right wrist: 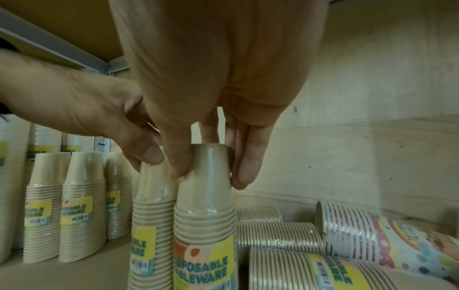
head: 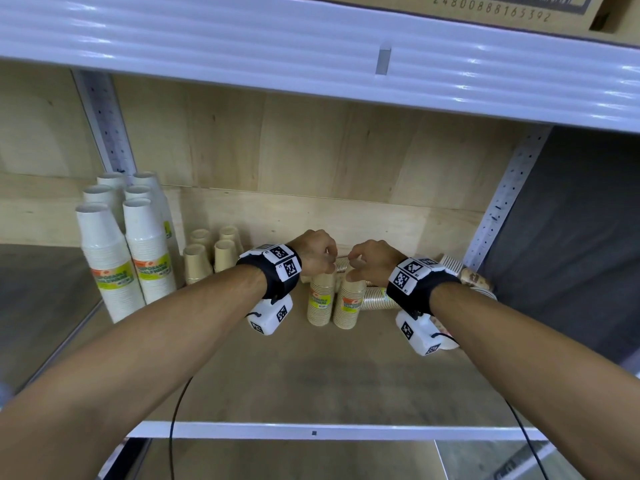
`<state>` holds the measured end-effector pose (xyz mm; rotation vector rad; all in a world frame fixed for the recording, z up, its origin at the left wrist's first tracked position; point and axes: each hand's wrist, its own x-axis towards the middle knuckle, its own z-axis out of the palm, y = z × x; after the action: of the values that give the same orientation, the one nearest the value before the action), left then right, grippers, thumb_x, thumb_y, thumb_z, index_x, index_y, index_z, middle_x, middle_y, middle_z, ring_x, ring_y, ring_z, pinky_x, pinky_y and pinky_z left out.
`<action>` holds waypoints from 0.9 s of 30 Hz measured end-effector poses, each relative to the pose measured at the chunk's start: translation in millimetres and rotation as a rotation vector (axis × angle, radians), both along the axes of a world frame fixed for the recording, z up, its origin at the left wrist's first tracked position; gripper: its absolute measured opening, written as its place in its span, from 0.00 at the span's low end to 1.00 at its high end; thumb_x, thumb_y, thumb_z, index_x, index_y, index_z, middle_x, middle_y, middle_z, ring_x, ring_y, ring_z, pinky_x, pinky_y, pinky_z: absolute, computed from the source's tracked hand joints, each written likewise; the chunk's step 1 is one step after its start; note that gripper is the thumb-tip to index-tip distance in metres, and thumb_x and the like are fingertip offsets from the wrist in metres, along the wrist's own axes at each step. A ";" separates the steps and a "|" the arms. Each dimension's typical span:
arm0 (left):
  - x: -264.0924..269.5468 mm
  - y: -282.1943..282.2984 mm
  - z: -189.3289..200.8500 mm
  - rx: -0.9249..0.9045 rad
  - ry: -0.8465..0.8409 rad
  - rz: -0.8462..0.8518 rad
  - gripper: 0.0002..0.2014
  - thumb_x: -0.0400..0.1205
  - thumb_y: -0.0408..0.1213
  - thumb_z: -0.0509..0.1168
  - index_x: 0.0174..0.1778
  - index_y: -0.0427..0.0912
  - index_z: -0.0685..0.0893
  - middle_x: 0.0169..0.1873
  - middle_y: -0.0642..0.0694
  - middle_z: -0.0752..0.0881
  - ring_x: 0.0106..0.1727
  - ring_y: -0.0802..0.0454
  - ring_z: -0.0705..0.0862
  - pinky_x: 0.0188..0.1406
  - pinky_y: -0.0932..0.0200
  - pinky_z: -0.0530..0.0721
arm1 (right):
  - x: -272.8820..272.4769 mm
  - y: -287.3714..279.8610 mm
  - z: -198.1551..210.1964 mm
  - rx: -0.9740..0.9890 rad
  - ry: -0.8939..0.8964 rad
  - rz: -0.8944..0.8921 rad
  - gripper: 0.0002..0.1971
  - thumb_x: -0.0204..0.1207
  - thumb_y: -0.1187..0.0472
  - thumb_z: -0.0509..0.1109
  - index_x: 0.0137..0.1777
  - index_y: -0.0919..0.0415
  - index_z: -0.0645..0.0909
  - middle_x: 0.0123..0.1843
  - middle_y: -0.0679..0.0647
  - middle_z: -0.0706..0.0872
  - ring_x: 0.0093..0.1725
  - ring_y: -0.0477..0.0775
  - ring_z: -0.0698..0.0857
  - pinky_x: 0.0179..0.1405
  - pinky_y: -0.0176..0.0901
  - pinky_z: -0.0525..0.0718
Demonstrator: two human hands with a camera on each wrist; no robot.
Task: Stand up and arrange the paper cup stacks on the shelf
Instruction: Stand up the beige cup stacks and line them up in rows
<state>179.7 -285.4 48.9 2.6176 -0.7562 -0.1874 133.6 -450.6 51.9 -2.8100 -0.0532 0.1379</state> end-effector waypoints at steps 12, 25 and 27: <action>3.6 -2.2 2.5 0.019 0.015 -0.032 0.22 0.78 0.37 0.71 0.69 0.43 0.84 0.67 0.45 0.83 0.64 0.49 0.82 0.53 0.61 0.78 | 5.0 -3.9 2.5 -0.005 0.015 0.058 0.24 0.73 0.53 0.77 0.69 0.57 0.81 0.64 0.56 0.84 0.63 0.56 0.82 0.59 0.45 0.80; -2.6 21.2 28.1 0.206 0.073 0.032 0.14 0.74 0.35 0.73 0.56 0.45 0.89 0.51 0.47 0.87 0.49 0.48 0.88 0.41 0.58 0.87 | 17.1 20.4 9.0 -0.068 0.036 0.150 0.17 0.68 0.49 0.79 0.56 0.52 0.86 0.50 0.51 0.85 0.51 0.53 0.85 0.49 0.45 0.84; -4.3 32.0 34.1 0.249 0.086 0.049 0.14 0.73 0.35 0.74 0.55 0.44 0.90 0.51 0.45 0.89 0.50 0.45 0.89 0.45 0.54 0.88 | 19.9 30.7 12.4 -0.070 0.038 0.176 0.15 0.67 0.50 0.79 0.52 0.53 0.86 0.47 0.51 0.86 0.47 0.52 0.87 0.46 0.45 0.85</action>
<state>175.4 -253.4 83.0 2.8368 -0.6766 -0.4016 153.5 -419.9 64.3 -2.8677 -0.2931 0.2386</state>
